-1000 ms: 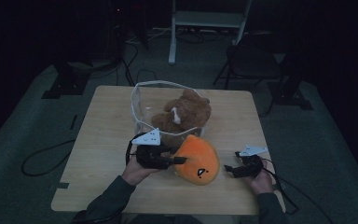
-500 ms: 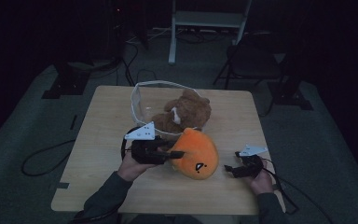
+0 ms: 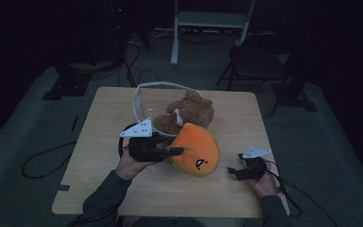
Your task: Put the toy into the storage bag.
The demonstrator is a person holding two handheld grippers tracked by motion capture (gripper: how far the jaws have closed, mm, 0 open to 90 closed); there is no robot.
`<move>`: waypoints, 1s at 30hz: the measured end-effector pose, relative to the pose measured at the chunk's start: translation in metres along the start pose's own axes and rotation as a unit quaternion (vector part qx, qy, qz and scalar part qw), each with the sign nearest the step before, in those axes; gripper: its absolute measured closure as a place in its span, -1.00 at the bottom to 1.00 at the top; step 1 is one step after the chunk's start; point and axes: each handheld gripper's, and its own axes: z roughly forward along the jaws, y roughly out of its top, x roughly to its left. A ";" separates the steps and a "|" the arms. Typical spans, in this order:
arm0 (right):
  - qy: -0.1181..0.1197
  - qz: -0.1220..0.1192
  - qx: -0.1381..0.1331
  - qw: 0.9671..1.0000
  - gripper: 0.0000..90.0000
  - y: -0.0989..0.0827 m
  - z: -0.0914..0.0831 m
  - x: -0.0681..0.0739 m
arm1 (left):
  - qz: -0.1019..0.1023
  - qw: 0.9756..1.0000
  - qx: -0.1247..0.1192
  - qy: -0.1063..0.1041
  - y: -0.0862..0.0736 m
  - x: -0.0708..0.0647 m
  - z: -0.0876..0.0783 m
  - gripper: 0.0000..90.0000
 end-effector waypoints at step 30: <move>0.000 -0.001 0.000 1.000 -0.62 0.000 0.000 0.000 | -0.002 0.999 -0.025 0.046 0.024 0.025 -0.024 0.34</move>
